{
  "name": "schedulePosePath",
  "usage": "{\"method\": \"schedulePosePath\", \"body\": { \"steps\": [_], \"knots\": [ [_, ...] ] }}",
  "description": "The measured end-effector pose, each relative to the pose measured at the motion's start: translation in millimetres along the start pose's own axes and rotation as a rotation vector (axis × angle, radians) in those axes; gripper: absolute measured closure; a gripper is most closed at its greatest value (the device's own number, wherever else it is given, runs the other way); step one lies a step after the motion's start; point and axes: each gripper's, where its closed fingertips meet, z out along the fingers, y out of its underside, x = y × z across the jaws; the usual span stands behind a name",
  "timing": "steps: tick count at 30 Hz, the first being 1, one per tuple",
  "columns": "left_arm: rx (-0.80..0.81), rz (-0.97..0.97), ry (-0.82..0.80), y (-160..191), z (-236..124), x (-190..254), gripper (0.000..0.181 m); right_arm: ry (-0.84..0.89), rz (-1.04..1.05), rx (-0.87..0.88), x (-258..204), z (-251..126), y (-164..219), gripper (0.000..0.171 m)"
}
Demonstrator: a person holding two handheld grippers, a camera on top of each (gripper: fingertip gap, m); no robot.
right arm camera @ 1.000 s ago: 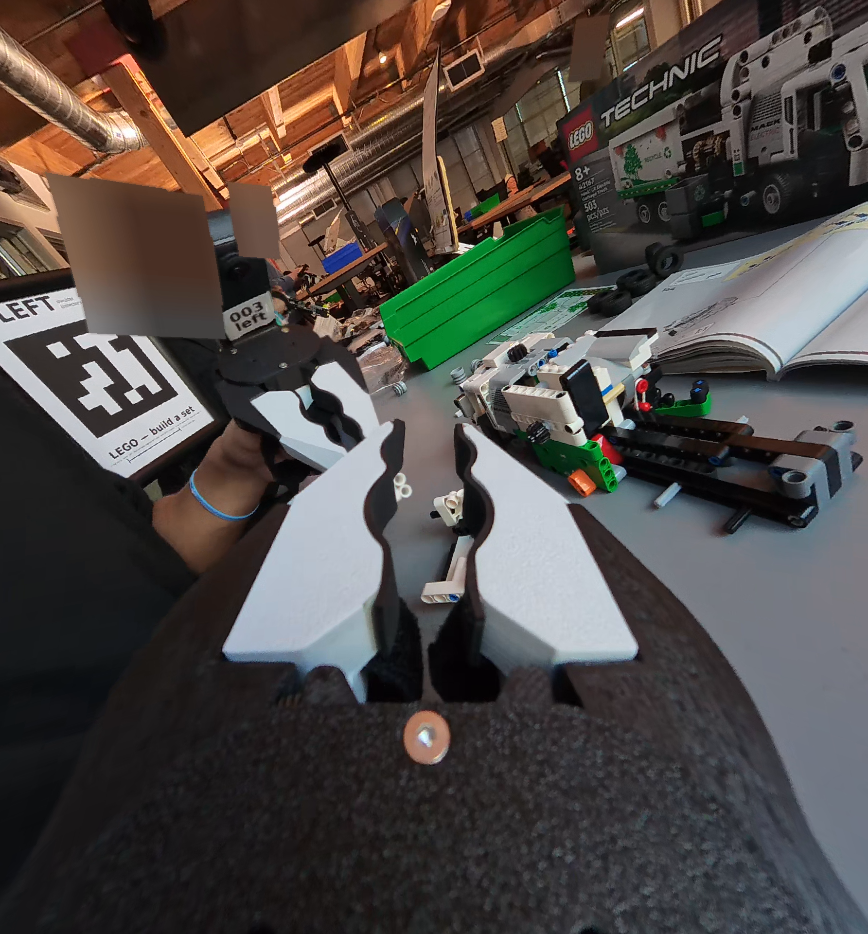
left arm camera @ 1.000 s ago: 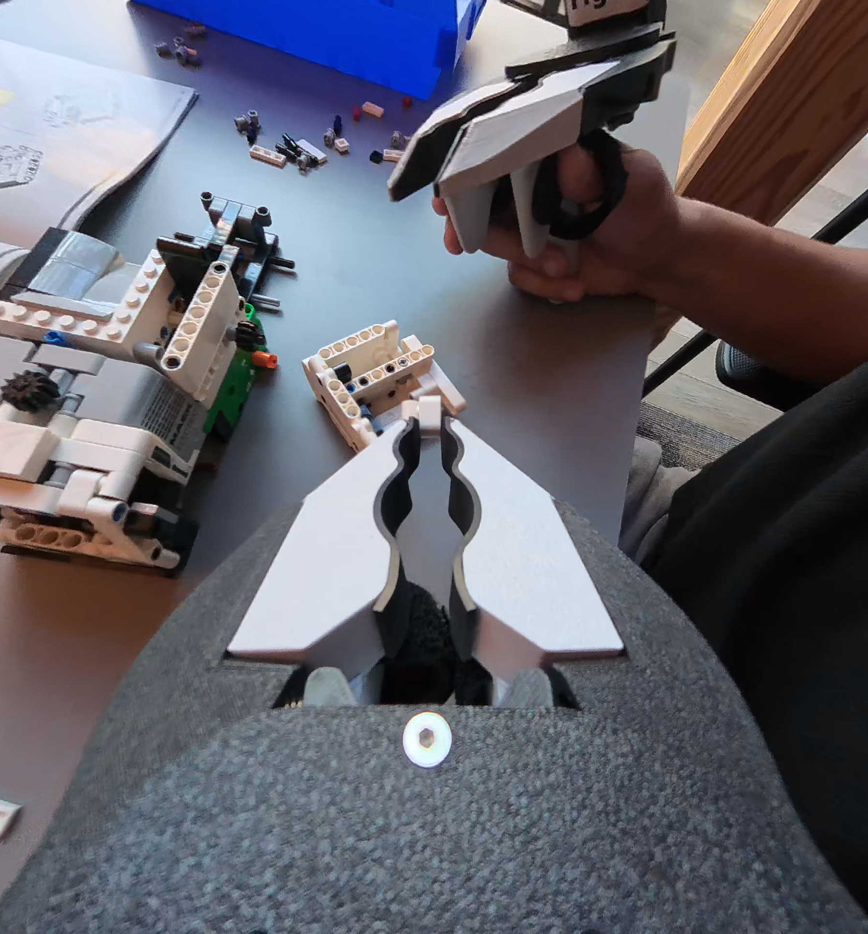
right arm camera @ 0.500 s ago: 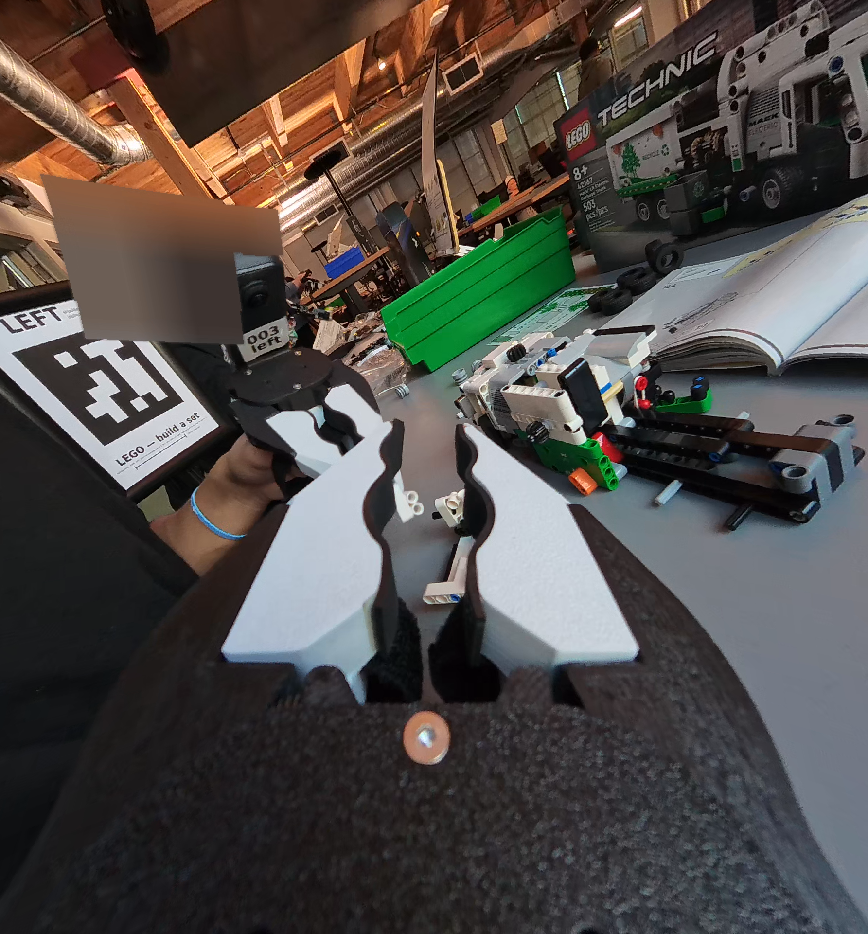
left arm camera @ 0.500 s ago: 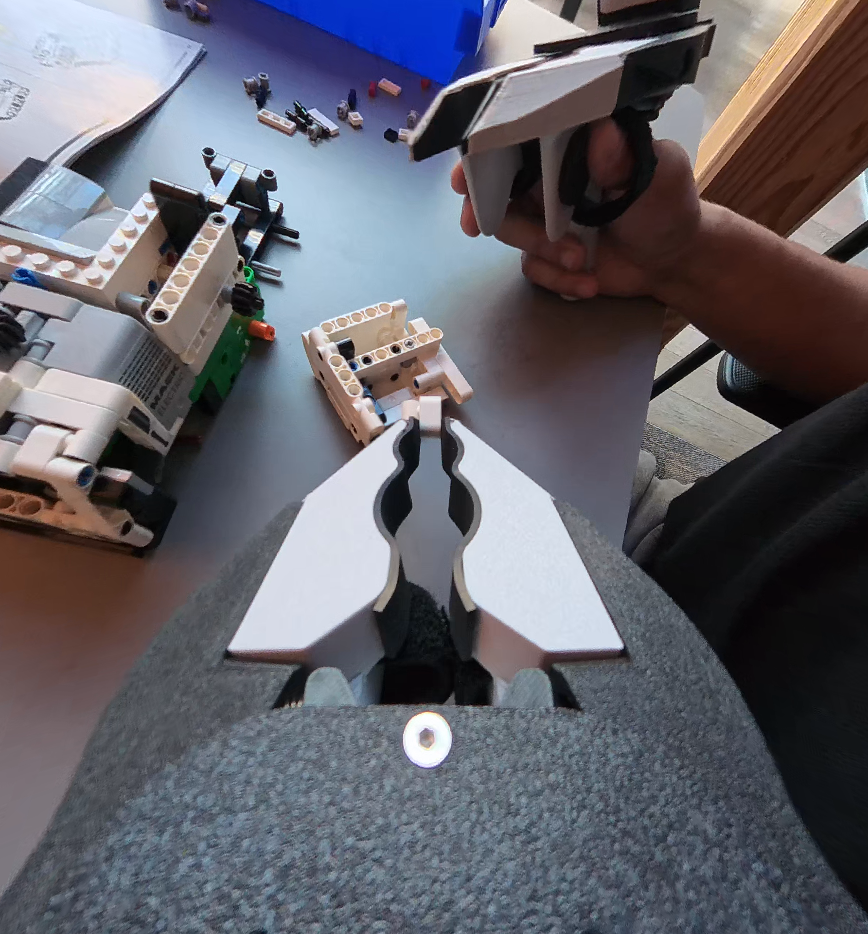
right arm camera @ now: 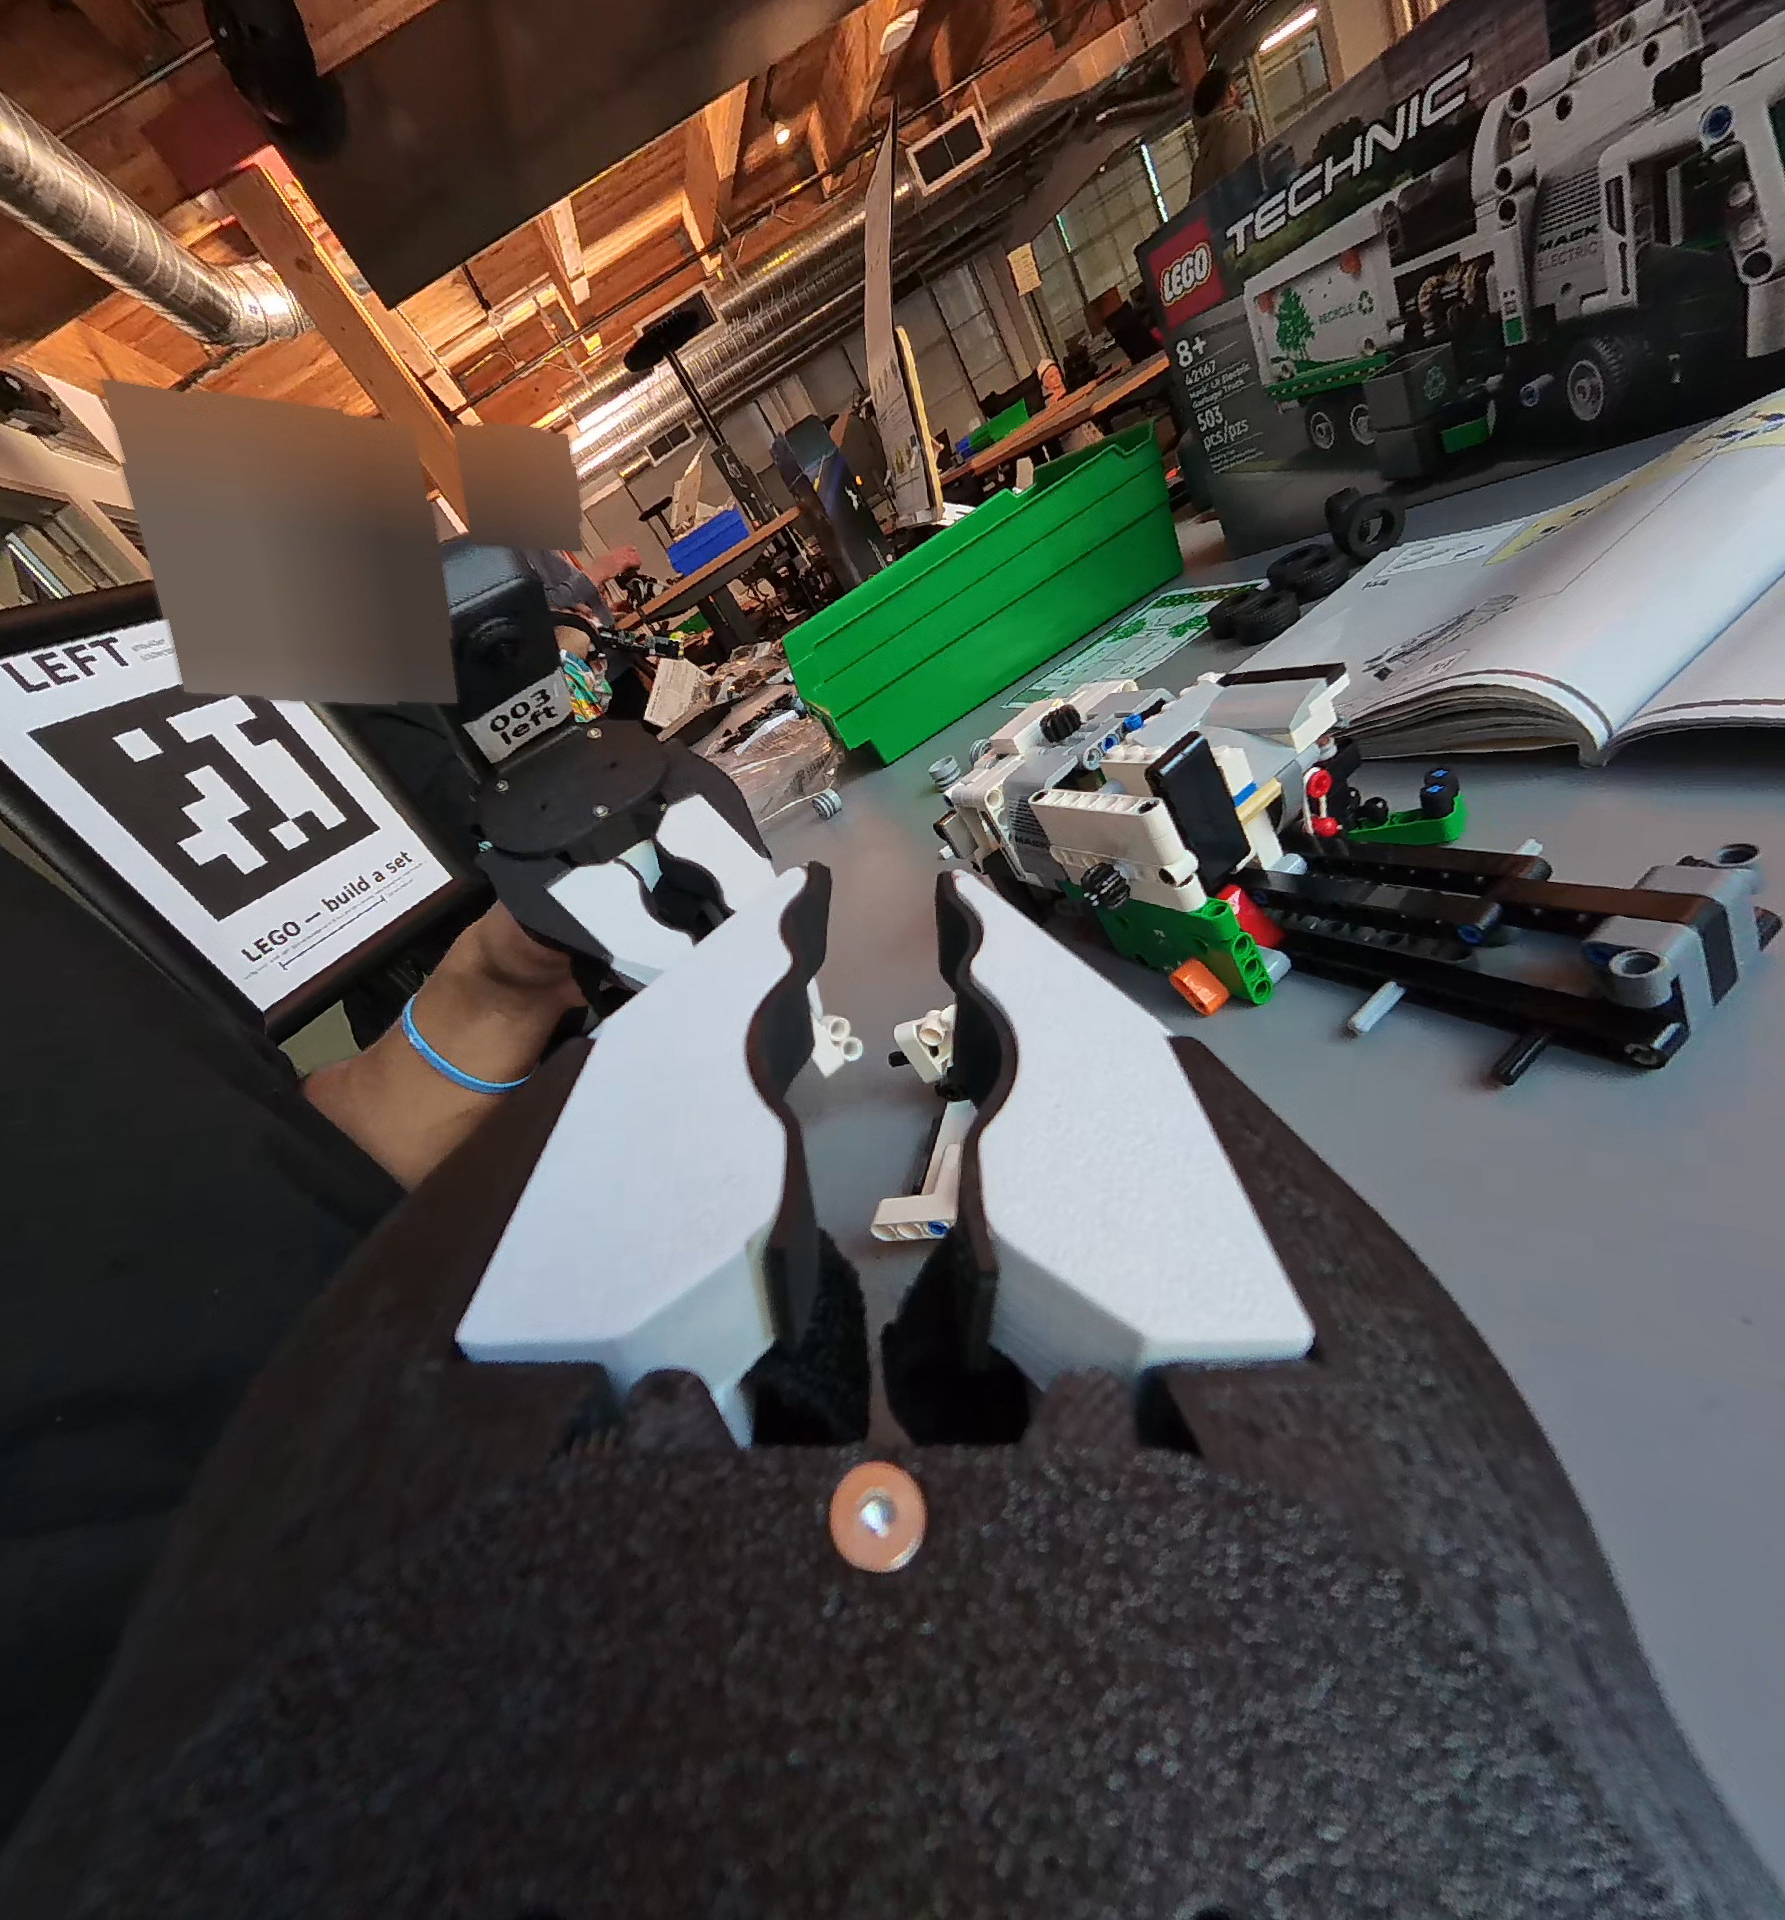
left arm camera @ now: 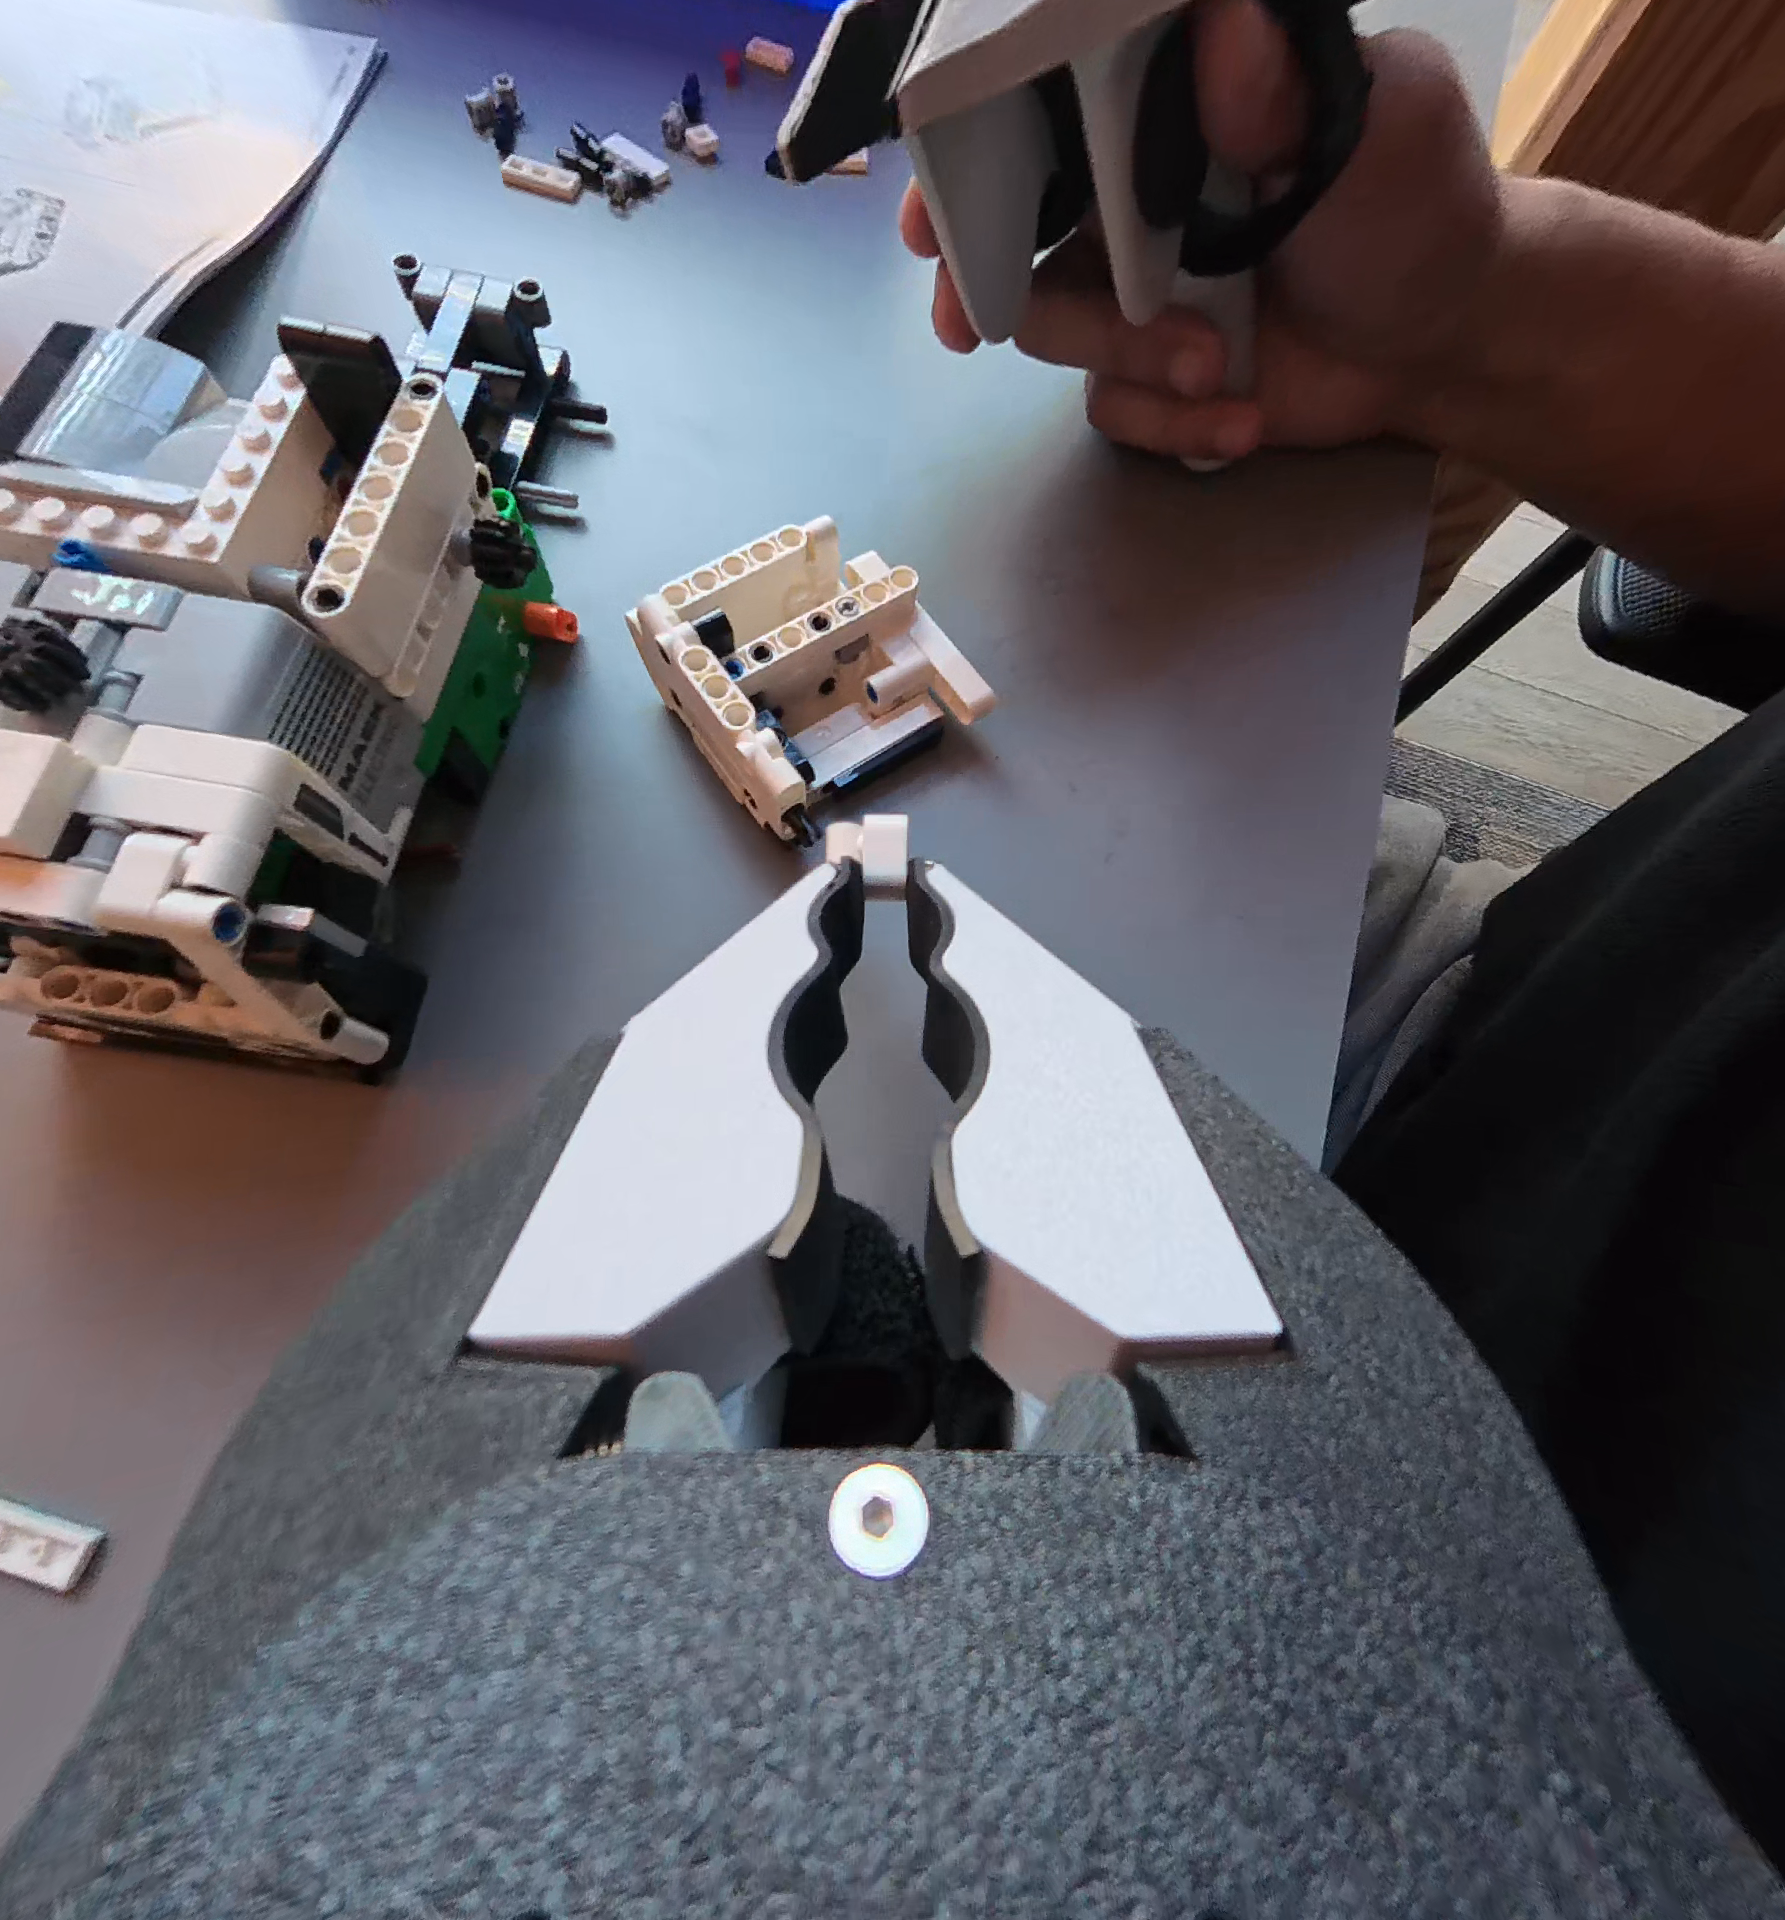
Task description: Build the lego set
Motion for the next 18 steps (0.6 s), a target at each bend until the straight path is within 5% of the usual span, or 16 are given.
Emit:
{"method": "schedulePosePath", "body": {
  "steps": [1,11,18],
  "knots": [
    [0.007,0.016,0.015,-0.6,-0.2,2.0,0.173,-0.001,0.000,0.000,-0.2,0.0,0.0,0.151],
    [0.067,0.242,0.161,-3.5,-10.1,9.0,0.174,-0.068,0.003,-0.068,-12.2,5.3,10.9,0.152],
    [0.144,0.357,0.406,-15.6,-40.6,43.7,0.174,-0.356,0.052,-0.293,-71.9,16.3,50.3,0.150]
  ]
}}
